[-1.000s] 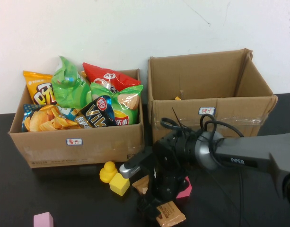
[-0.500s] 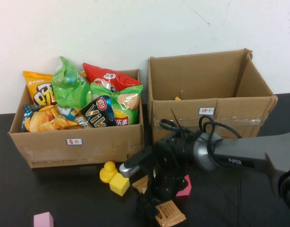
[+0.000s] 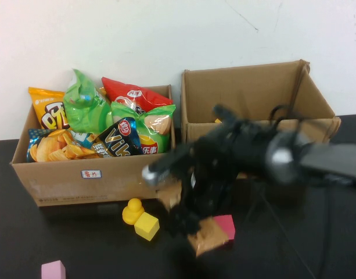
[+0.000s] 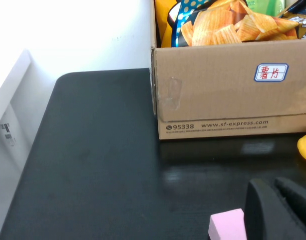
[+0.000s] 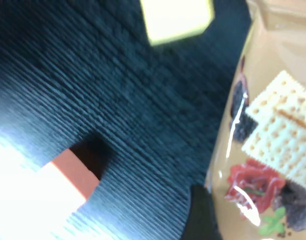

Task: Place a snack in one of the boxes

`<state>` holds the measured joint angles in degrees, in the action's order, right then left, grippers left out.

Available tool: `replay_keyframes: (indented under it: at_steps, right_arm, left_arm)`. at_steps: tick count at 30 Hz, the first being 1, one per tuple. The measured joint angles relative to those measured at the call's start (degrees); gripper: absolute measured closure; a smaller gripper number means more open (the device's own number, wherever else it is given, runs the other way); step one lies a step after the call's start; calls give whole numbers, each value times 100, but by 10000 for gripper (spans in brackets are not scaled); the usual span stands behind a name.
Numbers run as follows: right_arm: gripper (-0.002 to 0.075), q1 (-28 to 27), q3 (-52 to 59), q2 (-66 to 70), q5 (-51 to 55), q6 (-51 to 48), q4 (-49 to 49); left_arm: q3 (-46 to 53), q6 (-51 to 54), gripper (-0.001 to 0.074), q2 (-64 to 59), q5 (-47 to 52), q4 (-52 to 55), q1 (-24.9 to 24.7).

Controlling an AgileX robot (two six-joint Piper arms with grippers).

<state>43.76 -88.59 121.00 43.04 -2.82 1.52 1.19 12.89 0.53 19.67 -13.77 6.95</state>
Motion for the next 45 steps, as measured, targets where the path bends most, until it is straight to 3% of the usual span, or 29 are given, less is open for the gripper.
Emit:
replay_keyframes:
  at_steps: [6, 11, 17, 22, 24, 28, 31, 33, 37, 39, 45]
  right_arm:
    - [267, -13, 85, -1158, 38, 23, -579]
    - [267, -489, 58, -1783, -715, 415, -1433]
    - [267, -1551, -259, -1553, -2003, 860, -1909]
    - [267, -2162, -513, -927, -2284, 1104, -1912]
    - [260, -2311, -522, -686, -2331, 1132, -1876]
    - [171, -2445, -522, -313, -2345, 1145, -1864]
    - [165, -2455, -522, -307, -2223, 1145, -1836]
    - [238, -2455, -522, -430, -2061, 1168, -1719]
    - [554, -2455, -522, -1012, -1848, 1179, -1487]
    - [653, -2455, -522, -1460, -1798, 1110, -1381]
    - [720, -2275, -189, -2998, -1593, 235, -1028]
  left_arm:
    - [0, 0, 738, 0, 0, 0, 0]
    - [0, 0, 738, 0, 0, 0, 0]
    - [0, 0, 738, 0, 0, 0, 0]
    - [0, 0, 738, 0, 0, 0, 0]
    - [0, 0, 738, 0, 0, 0, 0]
    - [0, 0, 738, 0, 0, 0, 0]
    - [0, 0, 738, 0, 0, 0, 0]
    - [0, 0, 738, 0, 0, 0, 0]
    - [0, 0, 738, 0, 0, 0, 0]
    - [0, 0, 738, 0, 0, 0, 0]
    - [0, 0, 738, 0, 0, 0, 0]
